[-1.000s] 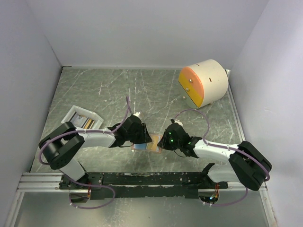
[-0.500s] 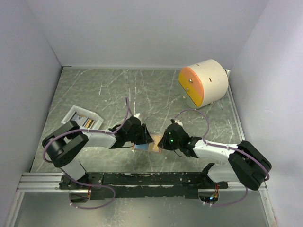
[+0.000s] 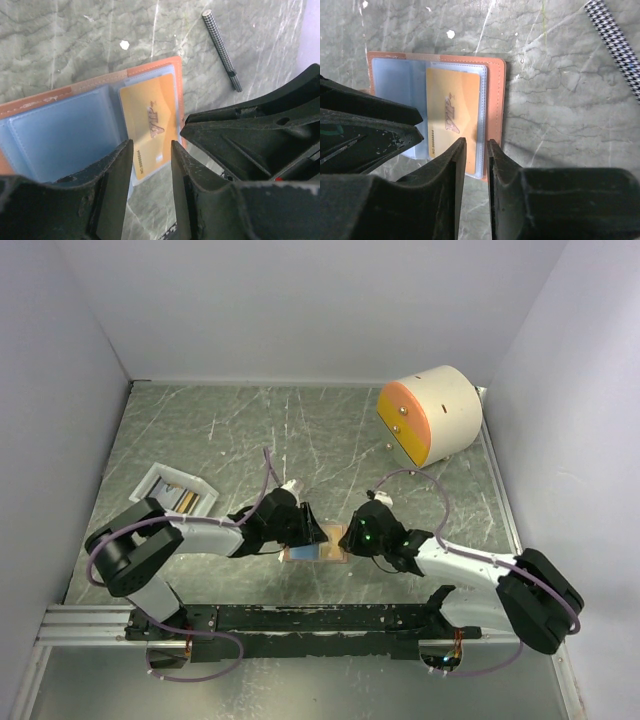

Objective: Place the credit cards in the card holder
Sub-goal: Insert the credit card into the card holder.

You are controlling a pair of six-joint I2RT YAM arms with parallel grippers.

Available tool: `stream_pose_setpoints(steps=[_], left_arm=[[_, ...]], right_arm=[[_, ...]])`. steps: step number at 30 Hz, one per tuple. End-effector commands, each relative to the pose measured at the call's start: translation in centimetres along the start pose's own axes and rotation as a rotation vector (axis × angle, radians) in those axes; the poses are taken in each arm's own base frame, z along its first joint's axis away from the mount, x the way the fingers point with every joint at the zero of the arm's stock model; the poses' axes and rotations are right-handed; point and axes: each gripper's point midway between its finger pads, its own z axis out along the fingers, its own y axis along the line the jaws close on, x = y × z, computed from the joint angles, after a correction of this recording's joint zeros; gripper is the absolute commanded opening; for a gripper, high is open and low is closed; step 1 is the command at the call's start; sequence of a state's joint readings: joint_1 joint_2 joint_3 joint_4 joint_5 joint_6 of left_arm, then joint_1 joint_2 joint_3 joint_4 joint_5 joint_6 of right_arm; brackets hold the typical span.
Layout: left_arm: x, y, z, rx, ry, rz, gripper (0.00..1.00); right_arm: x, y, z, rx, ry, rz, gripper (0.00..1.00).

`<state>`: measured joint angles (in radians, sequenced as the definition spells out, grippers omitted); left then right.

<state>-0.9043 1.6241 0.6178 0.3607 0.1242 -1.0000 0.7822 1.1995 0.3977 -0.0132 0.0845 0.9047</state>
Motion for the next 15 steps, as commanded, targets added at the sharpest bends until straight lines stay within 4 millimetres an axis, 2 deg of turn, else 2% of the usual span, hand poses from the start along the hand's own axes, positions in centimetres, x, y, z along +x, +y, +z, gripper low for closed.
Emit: stream_pose_setpoints(steps=[1, 5, 8, 15], left_arm=[[-1.6, -1.8, -1.8, 0.004, -0.047, 0.087, 0.48], [-4.5, -1.7, -4.1, -0.143, -0.102, 0.211, 0.52], [-6.8, -0.8, -6.4, -0.278, -0.158, 0.292, 0.55], [-13.1, 3.1, -13.8, -0.72, -0.211, 0.514, 0.53]], right_arm=[[-1.6, -0.1, -1.4, 0.011, -0.065, -0.01, 0.27], [-2.6, 0.6, -2.6, -0.018, -0.101, -0.02, 0.36], [-3.0, 1.0, -3.2, -0.036, -0.118, -0.028, 0.4], [-3.3, 1.6, -3.7, -0.072, -0.13, -0.047, 0.42]])
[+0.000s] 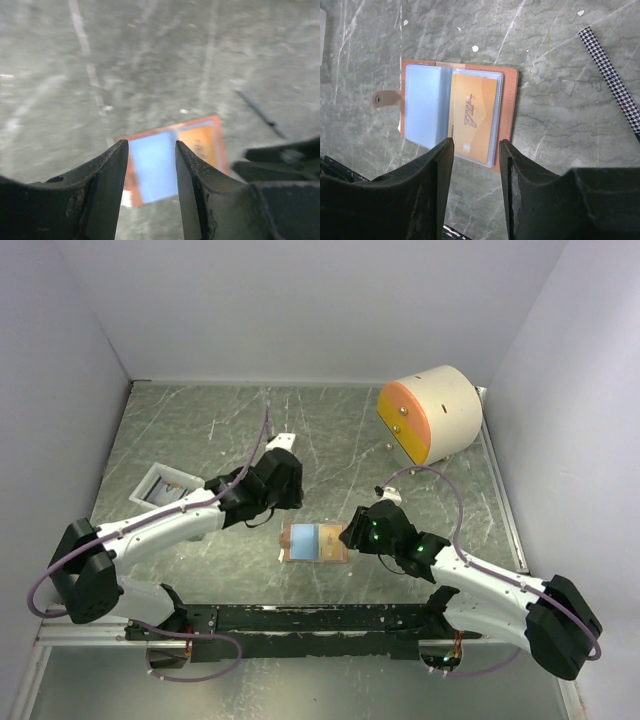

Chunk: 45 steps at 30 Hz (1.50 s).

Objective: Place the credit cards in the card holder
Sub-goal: Pick up the credit card from the storage box.

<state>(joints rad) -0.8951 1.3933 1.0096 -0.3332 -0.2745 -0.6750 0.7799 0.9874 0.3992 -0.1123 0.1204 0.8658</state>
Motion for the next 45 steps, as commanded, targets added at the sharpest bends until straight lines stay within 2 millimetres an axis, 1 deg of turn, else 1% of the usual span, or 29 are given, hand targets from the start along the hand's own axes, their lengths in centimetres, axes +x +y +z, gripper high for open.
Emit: stream_pose_setpoints(steps=[1, 5, 7, 10, 13, 16, 17, 18, 21, 23, 26, 29, 31, 37, 40, 43, 45], left_arm=[[-1.9, 8.9, -3.3, -0.394, 0.048, 0.289, 0.53], [-5.2, 12.9, -5.8, -0.54, -0.005, 0.43, 0.55], [-6.3, 14.5, -6.5, -0.553, -0.015, 0.435, 0.55], [-7.1, 17.4, -7.0, -0.573, -0.038, 0.462, 0.54], [-6.9, 20.6, -7.4, -0.626, -0.051, 0.529, 0.52], [-6.2, 23.4, -7.5, -0.651, -0.03, 0.558, 0.52], [-6.5, 24.3, -7.6, -0.662, -0.036, 0.56, 0.52], [-6.1, 25.2, -7.5, -0.667, -0.021, 0.58, 0.51], [-5.6, 27.5, -7.6, -0.694, -0.019, 0.623, 0.52], [-5.0, 28.8, -7.5, -0.692, -0.004, 0.64, 0.52], [-4.6, 29.5, -7.2, -0.674, -0.011, 0.68, 0.53], [-4.4, 29.9, -6.3, -0.647, -0.02, 0.709, 0.53], [-4.2, 30.3, -5.5, -0.626, -0.008, 0.699, 0.54], [-3.7, 32.3, -4.2, -0.622, 0.026, 0.673, 0.55], [-2.9, 32.4, -3.5, -0.576, 0.055, 0.643, 0.56], [-2.1, 31.9, -3.1, -0.536, 0.066, 0.619, 0.56], [-1.4, 32.1, -3.0, -0.537, 0.083, 0.618, 0.57]], right_arm=[[-1.0, 0.5, -0.4, -0.014, -0.025, -0.025, 0.42], [-1.4, 0.8, -0.9, -0.023, -0.034, -0.036, 0.43], [-1.6, 1.1, -1.1, -0.035, -0.039, -0.041, 0.43], [-1.7, 1.3, -1.3, -0.042, -0.041, -0.047, 0.43], [-1.8, 1.4, -1.4, -0.051, -0.043, -0.051, 0.43], [-1.8, 1.7, -1.5, -0.063, -0.033, -0.061, 0.43], [-1.8, 1.8, -1.5, -0.065, -0.03, -0.066, 0.43], [-1.8, 1.9, -1.6, -0.068, -0.026, -0.073, 0.43], [-2.0, 2.2, -1.8, -0.081, -0.03, -0.086, 0.43], [-2.2, 2.5, -2.1, -0.091, -0.037, -0.096, 0.43], [-2.7, 2.7, -2.4, -0.096, -0.048, -0.104, 0.43], [-2.8, 2.7, -2.6, -0.098, -0.062, -0.103, 0.43], [-2.8, 2.6, -2.8, -0.103, -0.07, -0.097, 0.43], [-2.8, 2.2, -3.1, -0.102, -0.086, -0.084, 0.43], [-2.8, 2.0, -3.0, -0.097, -0.092, -0.086, 0.43], [-2.8, 1.9, -2.7, -0.096, -0.091, -0.087, 0.43], [-2.8, 1.9, -2.6, -0.098, -0.086, -0.09, 0.43]])
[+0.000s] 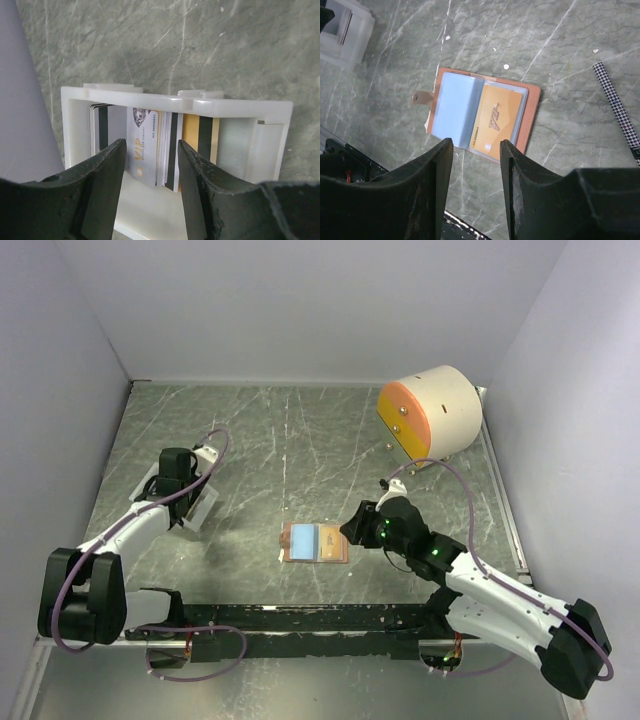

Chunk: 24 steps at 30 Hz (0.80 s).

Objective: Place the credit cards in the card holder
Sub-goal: Pick up the credit card from the storage box.

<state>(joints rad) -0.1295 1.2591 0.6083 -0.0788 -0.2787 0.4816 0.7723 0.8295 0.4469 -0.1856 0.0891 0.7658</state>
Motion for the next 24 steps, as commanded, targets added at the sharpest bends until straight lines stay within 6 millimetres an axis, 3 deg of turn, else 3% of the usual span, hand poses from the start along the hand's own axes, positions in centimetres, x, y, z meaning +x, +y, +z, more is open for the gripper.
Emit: stream_pose_setpoints(steps=[1, 14, 24], left_arm=[[-0.1, -0.8, 0.3, 0.044, -0.025, -0.017, 0.57], [1.7, -1.9, 1.2, 0.066, 0.015, 0.033, 0.59], [2.3, -0.4, 1.8, -0.026, 0.055, 0.061, 0.56]], right_arm=[[0.1, -0.6, 0.5, 0.012, -0.005, -0.011, 0.43], [-0.7, -0.9, 0.1, 0.014, -0.027, -0.006, 0.43], [-1.2, -1.2, -0.7, 0.03, -0.047, -0.007, 0.43]])
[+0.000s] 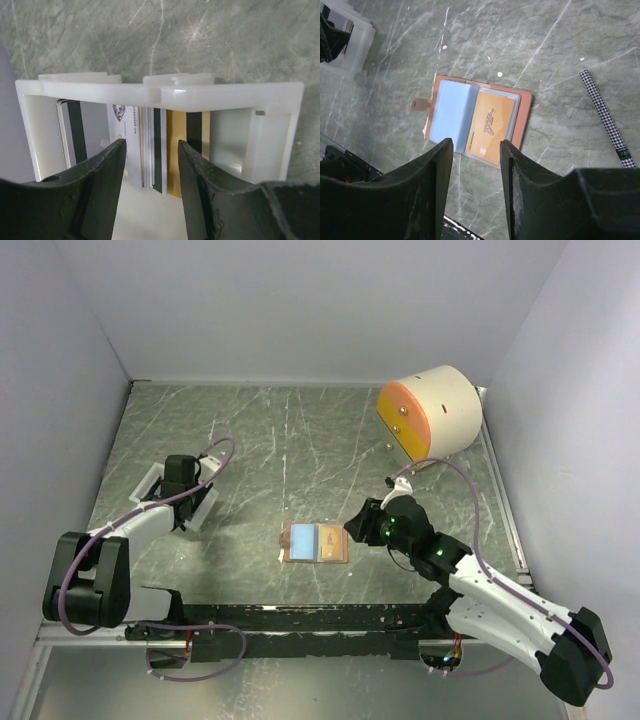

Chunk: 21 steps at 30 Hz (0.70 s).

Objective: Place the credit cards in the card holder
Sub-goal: Pick up the credit card from the storage box.

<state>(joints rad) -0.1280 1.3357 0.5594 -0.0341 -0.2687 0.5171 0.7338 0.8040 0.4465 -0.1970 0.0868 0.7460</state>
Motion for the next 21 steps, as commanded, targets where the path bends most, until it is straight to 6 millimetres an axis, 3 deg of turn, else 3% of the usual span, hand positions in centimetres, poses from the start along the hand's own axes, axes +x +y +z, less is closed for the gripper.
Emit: stream_pose_setpoints(steps=[1, 11, 21], left_arm=[[-0.1, 1.7, 0.3, -0.084, -0.001, 0.005, 0.56], [-0.2, 2.3, 1.0, -0.097, 0.002, -0.012, 0.53], [-0.6, 0.8, 1.2, -0.018, -0.033, -0.012, 0.56]], right_arm=[[-0.3, -0.5, -0.4, 0.016, -0.02, -0.009, 0.43], [-0.9, -0.7, -0.7, 0.029, -0.028, -0.02, 0.43], [-0.8, -0.4, -0.3, 0.02, -0.022, -0.02, 0.43]])
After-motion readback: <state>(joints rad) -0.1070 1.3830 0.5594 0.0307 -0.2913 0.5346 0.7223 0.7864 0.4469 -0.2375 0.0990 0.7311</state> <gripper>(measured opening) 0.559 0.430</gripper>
